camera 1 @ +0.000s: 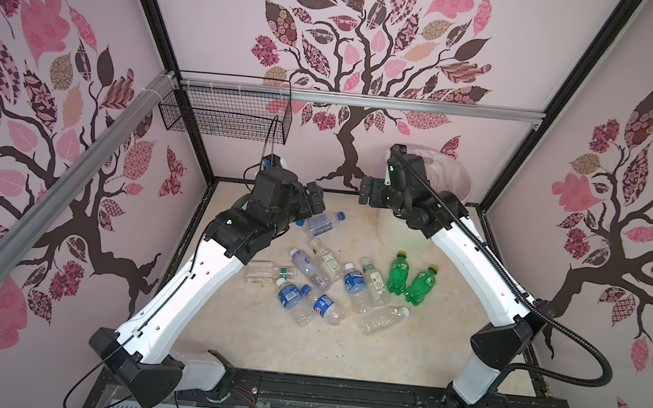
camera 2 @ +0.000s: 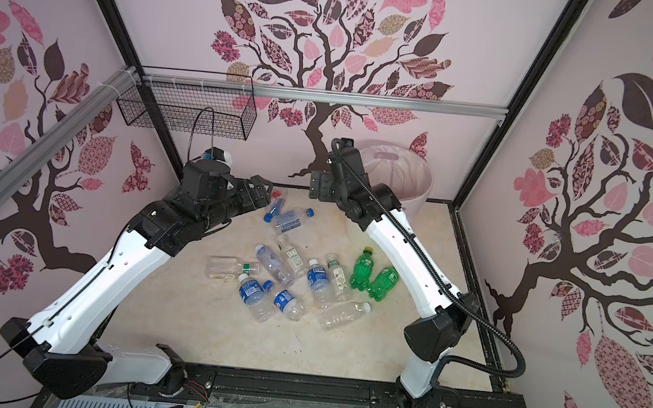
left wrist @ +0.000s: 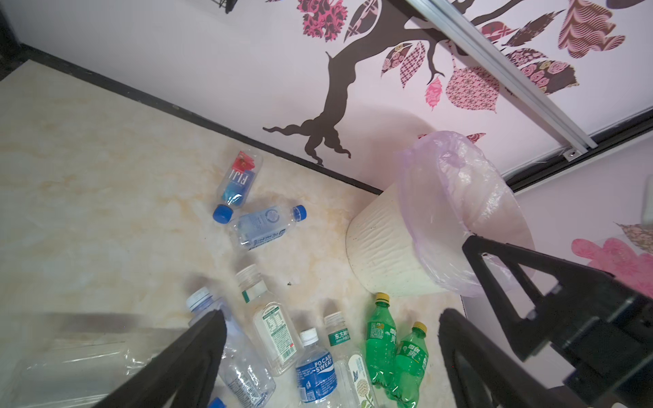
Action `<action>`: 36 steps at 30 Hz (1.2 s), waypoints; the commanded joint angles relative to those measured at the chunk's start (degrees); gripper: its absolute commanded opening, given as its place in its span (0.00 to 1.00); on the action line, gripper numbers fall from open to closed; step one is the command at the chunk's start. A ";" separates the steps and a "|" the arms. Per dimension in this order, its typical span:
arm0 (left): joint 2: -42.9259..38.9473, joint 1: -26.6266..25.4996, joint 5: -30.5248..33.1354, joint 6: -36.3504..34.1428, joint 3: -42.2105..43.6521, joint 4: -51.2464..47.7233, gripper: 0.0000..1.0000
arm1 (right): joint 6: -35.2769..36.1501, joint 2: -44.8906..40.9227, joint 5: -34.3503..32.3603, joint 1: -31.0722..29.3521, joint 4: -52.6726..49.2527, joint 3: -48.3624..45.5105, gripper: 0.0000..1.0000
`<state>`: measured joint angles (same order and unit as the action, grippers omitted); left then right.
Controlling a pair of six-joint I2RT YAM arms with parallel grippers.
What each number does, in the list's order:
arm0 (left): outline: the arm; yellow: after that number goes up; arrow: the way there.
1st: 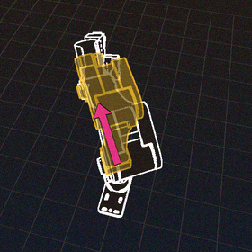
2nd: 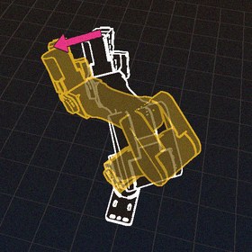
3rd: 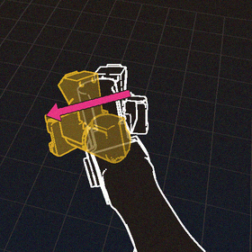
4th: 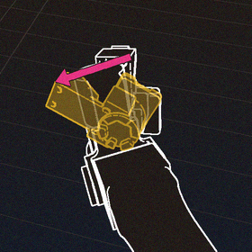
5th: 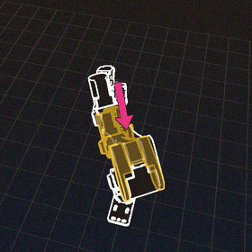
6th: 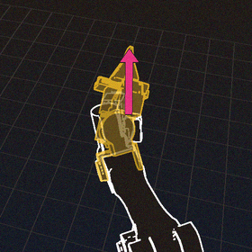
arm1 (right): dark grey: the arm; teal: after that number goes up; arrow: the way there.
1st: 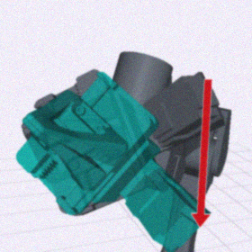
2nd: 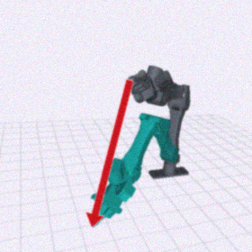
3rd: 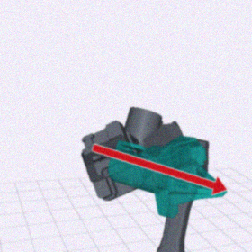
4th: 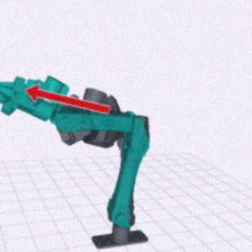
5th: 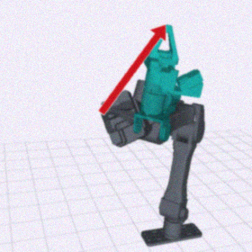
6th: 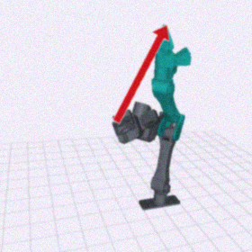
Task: Throw the plastic bottles in the bin
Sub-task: 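Withdraw the right gripper from the bin while the left gripper moves to a green-capped bottle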
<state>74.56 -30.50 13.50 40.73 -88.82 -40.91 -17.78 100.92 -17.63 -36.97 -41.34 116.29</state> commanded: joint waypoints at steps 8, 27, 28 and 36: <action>-6.36 12.52 -3.68 15.59 13.67 -4.88 0.97 | 0.85 1.25 -1.60 -6.49 1.08 -1.29 0.99; -0.85 22.13 -12.26 43.43 28.08 -12.31 0.97 | 1.34 2.44 -2.03 -18.01 4.75 -11.70 0.99; -0.07 22.10 -12.50 44.18 28.08 -12.36 0.97 | 1.31 2.35 -1.85 -18.29 5.14 -12.12 0.99; 7.64 22.10 -12.11 48.30 25.81 -15.12 0.97 | 2.08 1.68 1.46 -20.00 9.82 -17.19 0.99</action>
<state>80.58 -8.60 1.32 86.50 -61.71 -53.49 -16.49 102.48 -17.41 -56.31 -33.61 100.53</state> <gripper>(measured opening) 0.972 0.994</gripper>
